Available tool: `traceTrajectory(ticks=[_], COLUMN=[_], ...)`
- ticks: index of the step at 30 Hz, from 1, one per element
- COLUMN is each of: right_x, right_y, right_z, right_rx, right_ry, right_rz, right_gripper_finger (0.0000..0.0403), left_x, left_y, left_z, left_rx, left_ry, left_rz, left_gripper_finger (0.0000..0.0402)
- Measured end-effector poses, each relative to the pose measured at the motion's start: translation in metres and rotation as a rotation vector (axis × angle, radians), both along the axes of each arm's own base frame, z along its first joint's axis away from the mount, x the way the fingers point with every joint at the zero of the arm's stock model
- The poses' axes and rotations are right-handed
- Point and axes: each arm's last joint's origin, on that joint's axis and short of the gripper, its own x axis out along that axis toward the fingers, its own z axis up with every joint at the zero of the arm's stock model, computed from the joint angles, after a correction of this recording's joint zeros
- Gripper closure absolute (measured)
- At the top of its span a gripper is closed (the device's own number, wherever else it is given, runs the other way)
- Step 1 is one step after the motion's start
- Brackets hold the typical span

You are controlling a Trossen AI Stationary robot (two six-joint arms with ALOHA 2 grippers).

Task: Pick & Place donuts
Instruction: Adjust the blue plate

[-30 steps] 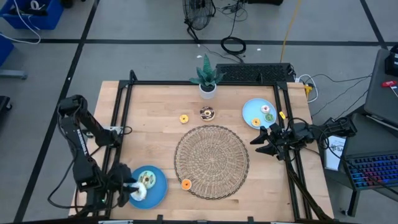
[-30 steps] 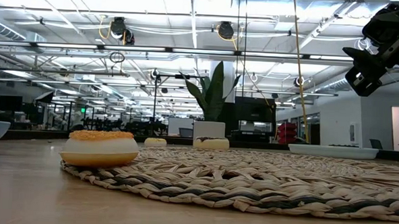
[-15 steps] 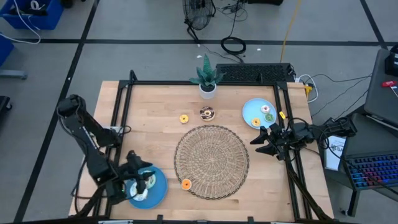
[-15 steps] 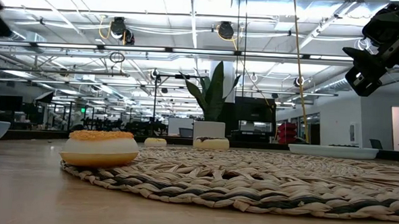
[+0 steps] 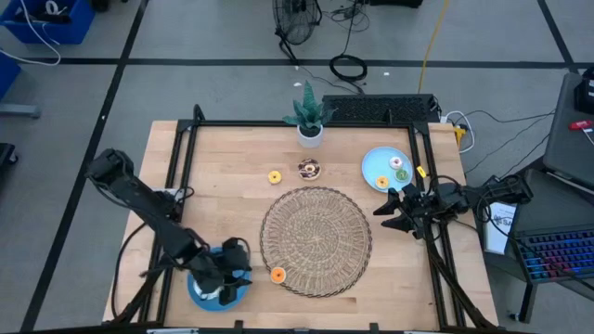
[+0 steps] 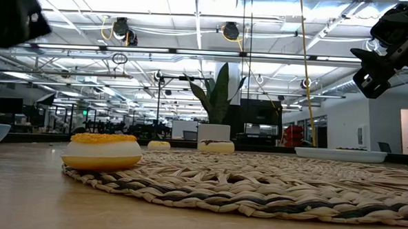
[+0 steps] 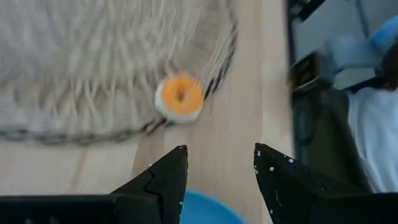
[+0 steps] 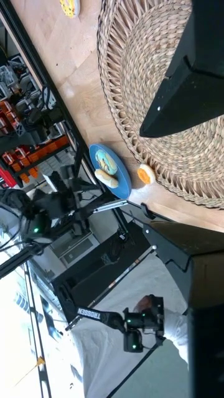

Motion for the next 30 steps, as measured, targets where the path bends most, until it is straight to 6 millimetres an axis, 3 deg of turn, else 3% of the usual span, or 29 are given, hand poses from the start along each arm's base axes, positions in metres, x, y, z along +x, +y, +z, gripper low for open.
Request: traceTrajectory(ticks=[6,11,19,30], right_x=[0.0,0.0,0.0,0.0], right_y=[0.0,0.0,0.0,0.0], right_z=[0.0,0.0,0.0,0.0], right_rx=[0.0,0.0,0.0,0.0], right_ry=[0.0,0.0,0.0,0.001], right_rz=[0.0,0.0,0.0,0.0], right_gripper_finger=[0.0183,0.0183,0.0183,0.0183], left_x=[0.0,-0.003,0.003,0.02], left_y=[-0.001,-0.002,0.007,0.03], left_z=[-0.03,-0.046,-0.063,-0.065], left_rx=[-0.04,0.005,0.093,0.251], left_ry=[0.242,0.337,0.394,0.338], left_rz=[0.013,0.056,0.085,0.084], left_gripper_finger=[0.0215,0.0215,0.0215,0.0215])
